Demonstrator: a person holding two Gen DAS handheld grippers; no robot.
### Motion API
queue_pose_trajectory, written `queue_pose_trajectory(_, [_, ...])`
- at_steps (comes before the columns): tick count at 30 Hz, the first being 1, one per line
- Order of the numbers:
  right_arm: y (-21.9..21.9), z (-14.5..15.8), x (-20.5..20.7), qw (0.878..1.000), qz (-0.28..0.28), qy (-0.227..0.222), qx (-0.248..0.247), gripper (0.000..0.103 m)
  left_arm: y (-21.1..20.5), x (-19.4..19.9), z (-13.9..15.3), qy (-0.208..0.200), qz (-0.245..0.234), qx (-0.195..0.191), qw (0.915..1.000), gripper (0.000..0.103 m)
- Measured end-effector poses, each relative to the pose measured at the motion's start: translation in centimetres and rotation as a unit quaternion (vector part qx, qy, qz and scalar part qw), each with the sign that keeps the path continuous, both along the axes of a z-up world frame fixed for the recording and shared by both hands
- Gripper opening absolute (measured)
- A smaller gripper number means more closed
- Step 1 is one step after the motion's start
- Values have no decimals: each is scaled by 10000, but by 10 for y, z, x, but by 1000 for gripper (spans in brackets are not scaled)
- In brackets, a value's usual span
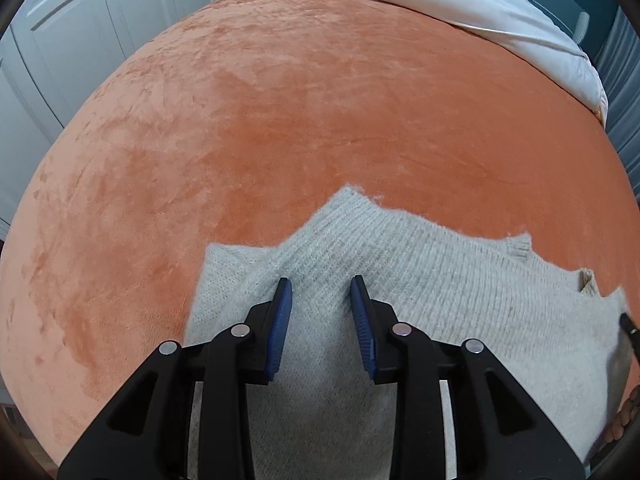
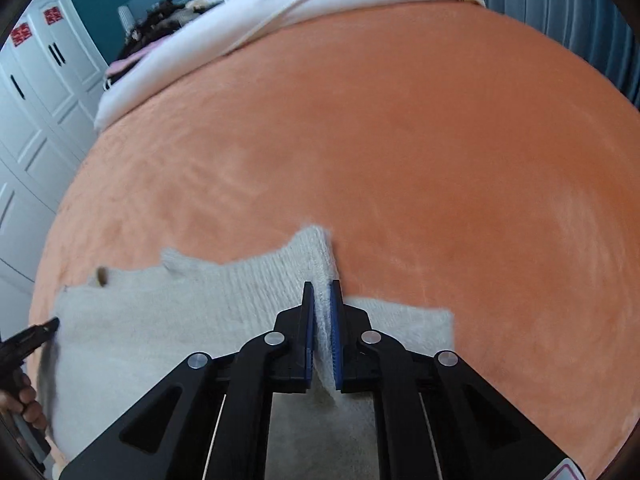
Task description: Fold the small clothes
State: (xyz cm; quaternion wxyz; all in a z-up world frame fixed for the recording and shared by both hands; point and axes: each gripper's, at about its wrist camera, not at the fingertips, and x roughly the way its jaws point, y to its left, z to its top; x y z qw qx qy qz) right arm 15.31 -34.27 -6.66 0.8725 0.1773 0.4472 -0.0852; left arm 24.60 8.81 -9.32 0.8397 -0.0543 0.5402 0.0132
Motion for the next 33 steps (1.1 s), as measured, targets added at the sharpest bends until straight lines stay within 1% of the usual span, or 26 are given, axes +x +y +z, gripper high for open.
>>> queue_pose_trajectory(2, [-6, 20, -9, 9985, -168, -462, 231, 6, 0, 0, -2, 4, -9, 19, 10000, 30])
queue_pose_trajectory(3, [-11, 22, -13, 9975, -278, -572, 309, 6, 0, 0, -3, 0, -13, 41, 10000, 30])
queue_pose_trajectory(5, [-20, 1, -10, 9985, -417, -176, 300, 6, -1, 0, -6, -21, -14, 99, 9999, 30])
queue_pose_trajectory(6, [-23, -22, -4, 9983, -399, 327, 255, 7, -1, -1, -5, -33, -7, 108, 9999, 30])
queue_pose_trajectory(7, [-24, -36, -3, 9974, -350, 560, 297, 6, -2, -3, -2, -43, -6, 97, 9999, 30])
queue_pose_trajectory(8, [-24, -28, -9, 9983, -362, 372, 272, 7, -1, -7, 3, -66, -8, 49, 10000, 30])
queue_pose_trajectory(9, [-23, -18, -14, 9984, -364, 296, 313, 11, 3, -14, 12, -114, 9, -69, 9999, 30])
queue_pose_trajectory(10, [-22, -4, -22, 9983, -384, 163, 405, 14, 9, -23, 20, -172, 65, -182, 9997, 34])
queue_pose_trajectory(11, [-22, 10, -34, 9981, -406, -33, 461, 19, 16, -33, 28, -275, 133, -320, 9990, 46])
queue_pose_trajectory(12, [-21, 24, -51, 9978, -402, -216, 481, 34, 28, -51, 37, -416, 252, -461, 9977, 53])
queue_pose_trajectory(13, [-21, 33, -71, 9972, -432, -320, 516, 44, 38, -64, 42, -496, 390, -515, 9967, 69])
queue_pose_trajectory(14, [-23, 36, -93, 9964, -500, -363, 586, 59, 50, -81, 46, -564, 565, -572, 9952, 79])
queue_pose_trajectory(16, [-25, 30, -134, 9951, -582, -273, 746, 62, 78, -122, 43, -601, 969, -791, 9903, 87])
queue_pose_trajectory(18, [-20, 9, -178, 9937, -707, 82, 862, 62, 103, -159, 28, -446, 1434, -1085, 9827, 89])
queue_pose_trajectory(20, [-12, -15, -212, 9897, -770, 424, 1131, 62, 117, -182, 9, -209, 1754, -1468, 9733, 90])
queue_pose_trajectory(21, [-10, -22, -219, 9870, -801, 500, 1303, 62, 122, -190, -3, -14, 1950, -1666, 9666, 89])
queue_pose_trajectory(22, [-6, -29, -225, 9835, -858, 535, 1502, 63, 125, -194, -10, -3, 2040, -1893, 9605, 89])
queue_pose_trajectory(23, [-2, -35, -227, 9799, -913, 477, 1706, 63, 124, -197, -11, -96, 2101, -1961, 9578, 90])
queue_pose_trajectory(24, [1, -36, -226, 9774, -951, 358, 1854, 63, 122, -196, -9, -190, 2094, -1942, 9582, 90])
queue_pose_trajectory(25, [2, -37, -221, 9748, -970, 236, 1997, 63, 118, -189, -7, -249, 1965, -2056, 9584, 89])
queue_pose_trajectory(27, [2, -38, -207, 9682, -1092, 132, 2246, 63, 110, -175, -6, -150, 1791, -2339, 9555, 65])
queue_pose_trajectory(28, [2, -37, -199, 9654, -1168, 131, 2327, 60, 105, -166, -7, 26, 1685, -2513, 9531, 39])
queue_pose_trajectory(29, [2, -34, -194, 9639, -1176, 85, 2389, 32, 103, -161, -5, 125, 1669, -2492, 9539, 26])
queue_pose_trajectory(30, [4, -26, -187, 9645, -1106, 17, 2397, 18, 102, -159, 4, 90, 1622, -2497, 9546, 24])
queue_pose_trajectory(31, [5, -15, -185, 9661, -1006, -76, 2377, 17, 101, -161, 14, 20, 1564, -2489, 9558, 20])
queue_pose_trajectory(33, [10, 13, -193, 9714, -758, -391, 2217, 14, 101, -173, 37, -95, 1342, -2445, 9603, 17])
